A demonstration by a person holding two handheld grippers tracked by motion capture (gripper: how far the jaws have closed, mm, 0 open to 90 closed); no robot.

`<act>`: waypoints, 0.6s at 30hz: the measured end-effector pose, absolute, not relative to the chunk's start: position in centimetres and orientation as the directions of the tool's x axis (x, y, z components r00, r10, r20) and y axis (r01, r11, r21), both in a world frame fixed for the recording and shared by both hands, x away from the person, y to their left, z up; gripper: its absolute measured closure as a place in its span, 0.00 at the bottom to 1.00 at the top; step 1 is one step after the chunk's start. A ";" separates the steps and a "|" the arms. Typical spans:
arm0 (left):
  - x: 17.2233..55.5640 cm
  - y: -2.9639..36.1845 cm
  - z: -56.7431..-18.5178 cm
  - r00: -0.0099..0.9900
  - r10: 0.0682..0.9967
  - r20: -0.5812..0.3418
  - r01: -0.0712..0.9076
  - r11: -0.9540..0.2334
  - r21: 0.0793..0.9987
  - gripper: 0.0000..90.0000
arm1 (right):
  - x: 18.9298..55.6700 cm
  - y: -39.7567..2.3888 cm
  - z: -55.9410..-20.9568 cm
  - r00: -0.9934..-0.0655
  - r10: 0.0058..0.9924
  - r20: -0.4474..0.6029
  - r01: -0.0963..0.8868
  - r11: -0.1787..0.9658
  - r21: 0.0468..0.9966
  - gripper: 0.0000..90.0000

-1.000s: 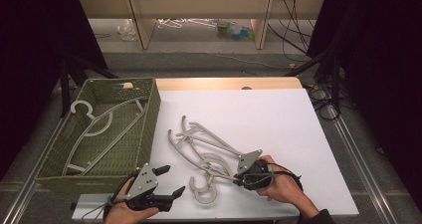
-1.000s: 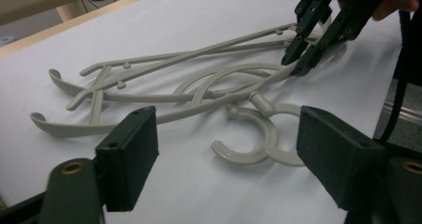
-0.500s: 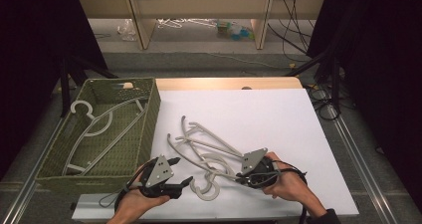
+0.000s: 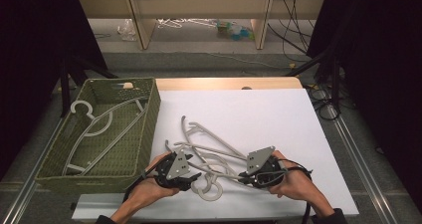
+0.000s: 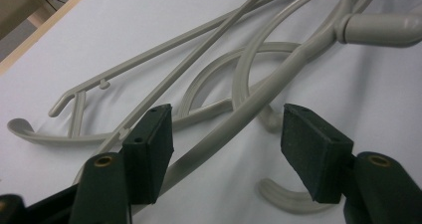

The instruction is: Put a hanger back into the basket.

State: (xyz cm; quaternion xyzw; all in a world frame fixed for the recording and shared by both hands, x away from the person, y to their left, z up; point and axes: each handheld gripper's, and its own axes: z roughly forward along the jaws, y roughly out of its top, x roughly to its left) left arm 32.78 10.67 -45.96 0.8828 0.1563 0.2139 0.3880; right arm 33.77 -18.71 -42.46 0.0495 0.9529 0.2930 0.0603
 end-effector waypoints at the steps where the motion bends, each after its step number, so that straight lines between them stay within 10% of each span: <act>1: 32.8 10.5 -46.0 0.861 0.435 0.264 0.099 -0.653 0.751 0.42 | 33.7 -18.7 -42.4 -0.988 0.130 -0.087 0.059 0.823 0.565 0.91; 18: 33.0 8.3 -45.9 0.905 0.271 0.328 -0.041 -0.711 0.702 0.70 | 33.6 -18.8 -42.3 -0.990 0.115 -0.083 0.045 0.812 0.582 0.91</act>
